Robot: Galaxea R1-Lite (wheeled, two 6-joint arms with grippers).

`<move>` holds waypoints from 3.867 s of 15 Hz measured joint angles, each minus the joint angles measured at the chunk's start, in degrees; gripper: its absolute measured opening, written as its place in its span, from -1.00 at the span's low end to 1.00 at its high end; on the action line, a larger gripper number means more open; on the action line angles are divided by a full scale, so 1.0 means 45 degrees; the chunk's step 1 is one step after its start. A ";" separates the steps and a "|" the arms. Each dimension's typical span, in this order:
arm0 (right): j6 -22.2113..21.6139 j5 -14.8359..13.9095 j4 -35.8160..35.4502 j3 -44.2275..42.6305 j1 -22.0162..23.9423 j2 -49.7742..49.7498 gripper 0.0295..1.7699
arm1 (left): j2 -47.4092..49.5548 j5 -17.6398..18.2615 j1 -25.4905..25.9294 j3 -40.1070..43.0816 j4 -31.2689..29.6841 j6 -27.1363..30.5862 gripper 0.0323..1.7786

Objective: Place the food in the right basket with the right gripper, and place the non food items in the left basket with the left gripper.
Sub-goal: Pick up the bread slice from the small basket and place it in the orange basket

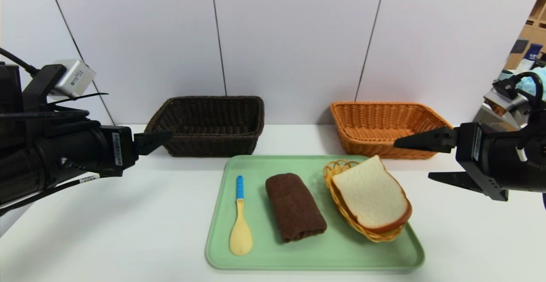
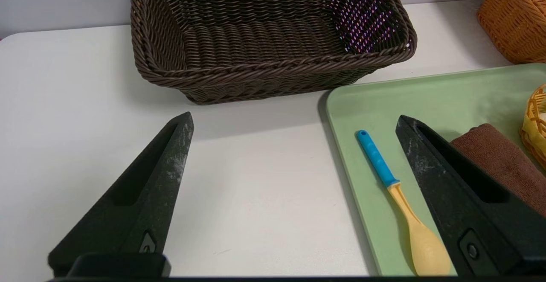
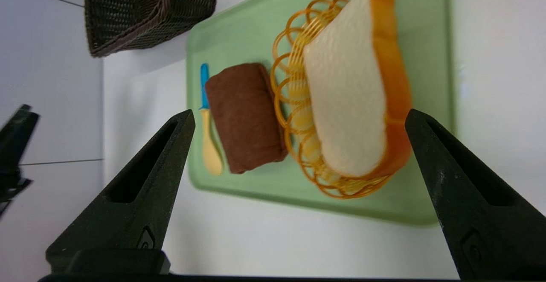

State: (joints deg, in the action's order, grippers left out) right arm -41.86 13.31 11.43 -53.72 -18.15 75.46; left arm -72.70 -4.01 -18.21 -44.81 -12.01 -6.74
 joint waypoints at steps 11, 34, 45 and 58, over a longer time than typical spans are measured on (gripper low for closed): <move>-0.2121 0.0477 0.0000 -0.0070 -0.0043 0.1103 0.92 | -0.0241 0.0011 -0.0087 -0.0087 -0.0008 -0.0081 0.90; -0.2016 0.0122 -0.0889 0.0203 0.0070 0.2777 0.92 | -0.1130 0.0046 -0.0092 -0.0295 -0.0723 -0.0707 0.90; -0.2492 0.1132 -0.1170 0.0217 0.0054 0.2844 0.92 | -0.1271 0.0041 -0.0092 -0.0314 -0.1038 -0.0683 0.90; -0.2866 0.1885 -0.1417 0.0154 0.0065 0.3010 0.92 | -0.1525 0.0041 -0.0092 -0.0314 -0.1368 -0.0669 0.90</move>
State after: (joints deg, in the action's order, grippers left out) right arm -54.76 21.80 5.06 -53.03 -17.86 89.00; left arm -79.57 -3.83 -18.63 -46.23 -18.16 -9.75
